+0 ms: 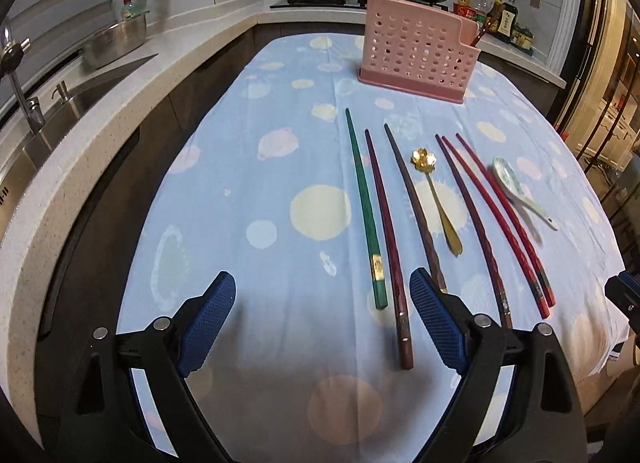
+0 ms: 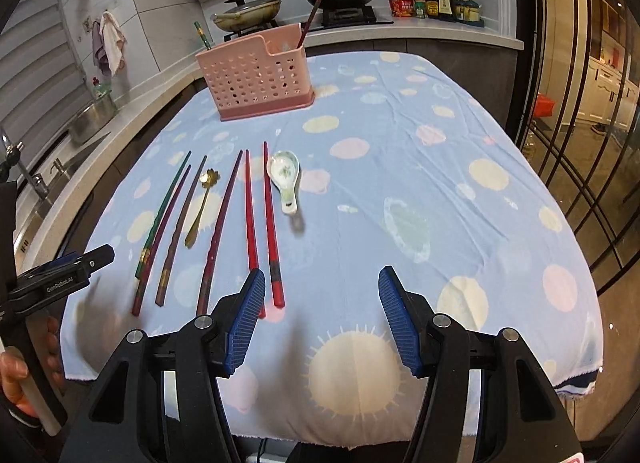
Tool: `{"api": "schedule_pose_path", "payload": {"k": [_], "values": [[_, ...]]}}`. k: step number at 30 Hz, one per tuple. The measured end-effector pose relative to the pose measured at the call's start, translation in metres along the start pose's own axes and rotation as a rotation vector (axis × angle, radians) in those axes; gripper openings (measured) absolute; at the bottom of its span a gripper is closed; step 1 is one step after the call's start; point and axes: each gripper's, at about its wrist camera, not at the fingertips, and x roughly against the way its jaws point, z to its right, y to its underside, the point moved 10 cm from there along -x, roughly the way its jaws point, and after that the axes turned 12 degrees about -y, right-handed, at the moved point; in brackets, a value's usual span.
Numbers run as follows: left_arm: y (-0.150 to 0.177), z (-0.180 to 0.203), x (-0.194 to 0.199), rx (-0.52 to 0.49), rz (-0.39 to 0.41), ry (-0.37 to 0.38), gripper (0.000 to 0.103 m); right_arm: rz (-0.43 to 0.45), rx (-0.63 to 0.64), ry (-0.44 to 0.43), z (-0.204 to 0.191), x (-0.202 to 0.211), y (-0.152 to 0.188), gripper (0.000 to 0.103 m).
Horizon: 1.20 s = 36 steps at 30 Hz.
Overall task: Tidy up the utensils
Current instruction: 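Withdraw both open tools back toward the remaining chopsticks, then grasp the second green chopstick with the left tool while the right grasps a red chopstick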
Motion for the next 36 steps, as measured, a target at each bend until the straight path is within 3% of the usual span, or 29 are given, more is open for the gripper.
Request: {"api": "schedule_pose_path", "payload": {"k": [8, 14, 17, 26, 36], "values": [[0.02, 0.006, -0.009, -0.029, -0.021, -0.013, 0.084, -0.042, -0.005, -0.002, -0.003, -0.013, 0.019, 0.058], [0.017, 0.009, -0.019, -0.027, -0.029, -0.015, 0.081, -0.05, -0.011, -0.006, -0.004, -0.017, 0.021, 0.058], [0.015, 0.012, -0.028, -0.031, -0.045, -0.012, 0.071, -0.052, -0.011, -0.008, -0.004, -0.019, 0.021, 0.058], [0.01, 0.012, -0.038, -0.035, -0.044, -0.013, 0.058, -0.069, -0.016, -0.014, -0.004, -0.025, 0.022, 0.058], [0.005, 0.022, -0.038, -0.055, -0.037, 0.024, 0.024, -0.08, 0.002, -0.015, -0.008, -0.04, 0.017, 0.054]]}}
